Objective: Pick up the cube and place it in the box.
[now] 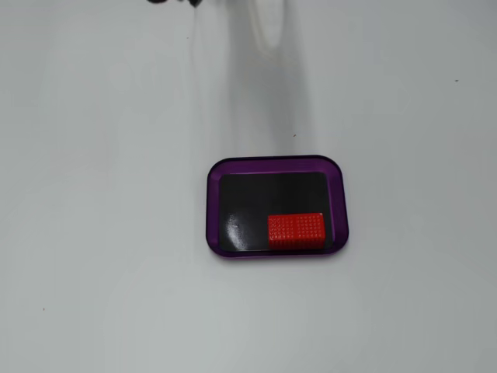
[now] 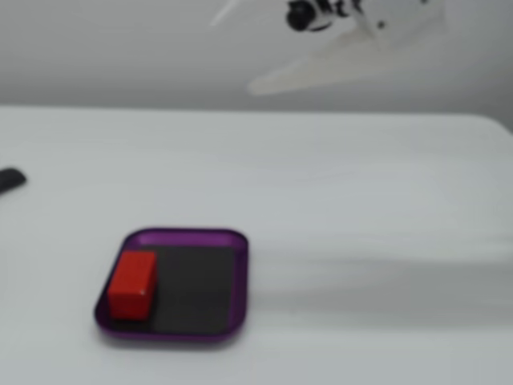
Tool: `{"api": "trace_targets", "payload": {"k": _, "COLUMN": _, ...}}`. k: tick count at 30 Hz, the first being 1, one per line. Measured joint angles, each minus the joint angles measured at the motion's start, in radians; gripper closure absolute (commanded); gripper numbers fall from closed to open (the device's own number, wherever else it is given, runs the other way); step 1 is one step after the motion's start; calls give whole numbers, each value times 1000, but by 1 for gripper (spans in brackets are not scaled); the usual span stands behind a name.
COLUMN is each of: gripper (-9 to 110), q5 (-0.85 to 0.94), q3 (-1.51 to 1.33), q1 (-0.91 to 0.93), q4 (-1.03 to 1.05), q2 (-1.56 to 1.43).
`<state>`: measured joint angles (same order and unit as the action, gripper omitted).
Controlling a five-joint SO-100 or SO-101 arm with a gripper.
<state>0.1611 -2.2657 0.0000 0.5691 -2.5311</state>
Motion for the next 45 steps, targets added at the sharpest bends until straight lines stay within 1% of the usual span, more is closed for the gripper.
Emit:
{"api": "trace_targets", "payload": {"k": 7, "gripper": 87, "q5": 0, "q3": -368, "q1": 0, "q4": 34, "q2": -514}}
{"api": "trace_targets", "payload": {"k": 11, "gripper": 87, "q5": -2, "q3": -568, "q1": -3, "q4": 156, "q2": -747}}
{"api": "trace_targets", "payload": {"k": 13, "gripper": 87, "q5": -29, "q3": -652, "q1": 0, "q4": 216, "q2": -811}}
{"api": "trace_targets", "payload": {"k": 19, "gripper": 87, "q5": -193, "q3": -753, "q1": -6, "q4": 341, "q2": -821}}
{"api": "trace_targets", "payload": {"k": 22, "gripper": 87, "q5": -227, "q3": -778, "q1": -5, "q4": 410, "q2": -821}}
{"api": "trace_targets", "payload": {"k": 29, "gripper": 88, "q5": -238, "q3": -828, "q1": -5, "q4": 591, "q2": -821}}
{"api": "trace_targets", "payload": {"k": 31, "gripper": 92, "q5": -238, "q3": -827, "q1": -5, "q4": 634, "q2": -821}}
{"api": "trace_targets", "payload": {"k": 34, "gripper": 103, "q5": -233, "q3": -813, "q1": -5, "q4": 670, "q2": -821}}
{"api": "trace_targets", "payload": {"k": 45, "gripper": 102, "q5": -232, "q3": -808, "q1": -5, "q4": 689, "q2": -821}}
